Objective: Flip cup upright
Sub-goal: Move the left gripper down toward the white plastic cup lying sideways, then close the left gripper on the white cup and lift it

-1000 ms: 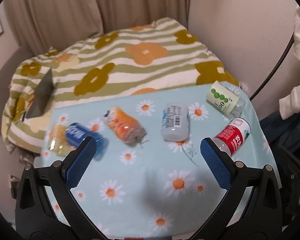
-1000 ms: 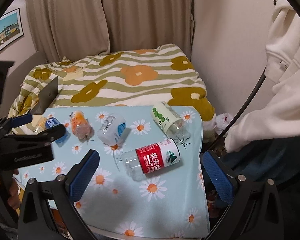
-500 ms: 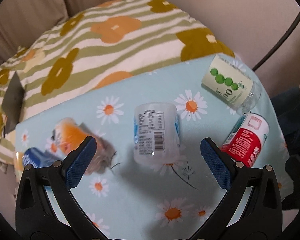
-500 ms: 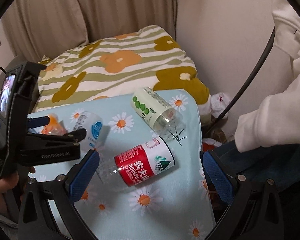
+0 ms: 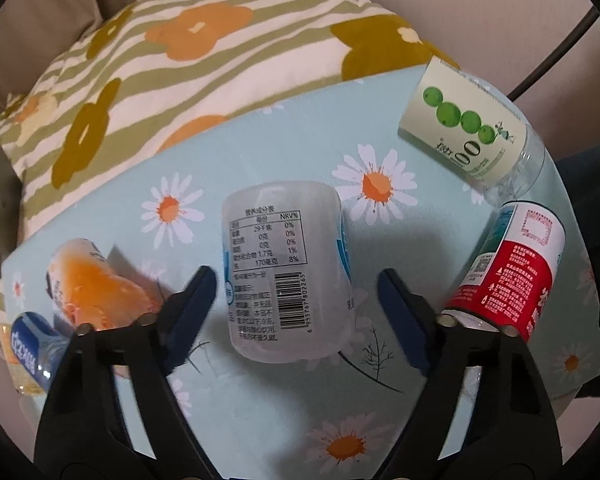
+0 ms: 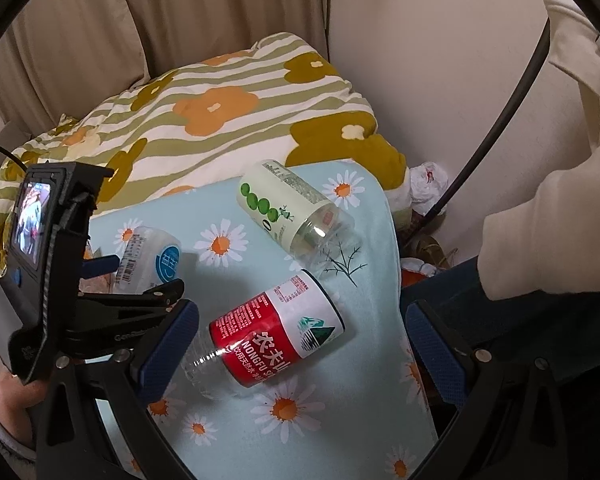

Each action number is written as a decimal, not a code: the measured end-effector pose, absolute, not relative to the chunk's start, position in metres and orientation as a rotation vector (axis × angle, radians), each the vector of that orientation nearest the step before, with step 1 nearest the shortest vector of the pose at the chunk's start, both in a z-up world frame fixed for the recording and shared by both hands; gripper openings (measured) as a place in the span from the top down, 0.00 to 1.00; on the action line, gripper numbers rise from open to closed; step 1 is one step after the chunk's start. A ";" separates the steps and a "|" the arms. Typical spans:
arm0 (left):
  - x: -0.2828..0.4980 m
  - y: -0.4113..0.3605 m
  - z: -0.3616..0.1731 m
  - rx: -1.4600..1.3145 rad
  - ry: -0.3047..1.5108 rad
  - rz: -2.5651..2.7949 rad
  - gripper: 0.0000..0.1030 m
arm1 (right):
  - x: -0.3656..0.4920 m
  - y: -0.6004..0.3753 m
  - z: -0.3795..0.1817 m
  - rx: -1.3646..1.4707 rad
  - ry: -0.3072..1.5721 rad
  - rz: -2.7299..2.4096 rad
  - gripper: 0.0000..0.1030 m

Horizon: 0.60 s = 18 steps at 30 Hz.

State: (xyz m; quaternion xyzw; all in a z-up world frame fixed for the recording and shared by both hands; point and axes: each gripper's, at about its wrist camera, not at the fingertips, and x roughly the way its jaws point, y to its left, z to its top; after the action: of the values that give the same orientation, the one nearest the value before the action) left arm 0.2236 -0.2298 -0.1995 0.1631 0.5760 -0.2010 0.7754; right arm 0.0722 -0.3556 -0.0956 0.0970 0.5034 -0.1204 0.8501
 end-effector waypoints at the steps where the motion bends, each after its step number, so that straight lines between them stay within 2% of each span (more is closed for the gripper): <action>1: 0.224 -0.230 -0.202 0.356 1.251 -0.432 0.30 | 0.073 -0.355 -0.096 0.205 1.063 -0.254 0.00; 3: 0.224 -0.228 -0.203 0.357 1.252 -0.432 0.36 | 0.073 -0.354 -0.097 0.207 1.067 -0.255 0.00; 18: 0.210 -0.222 -0.189 0.337 1.218 -0.435 0.37 | 0.067 -0.348 -0.093 0.204 1.050 -0.242 0.00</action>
State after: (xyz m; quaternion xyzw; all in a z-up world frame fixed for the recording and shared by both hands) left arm 0.2096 -0.2222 -0.1889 0.1563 0.5646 -0.2018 0.7849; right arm 0.0670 -0.3480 -0.0929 0.0971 0.4992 -0.1151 0.8533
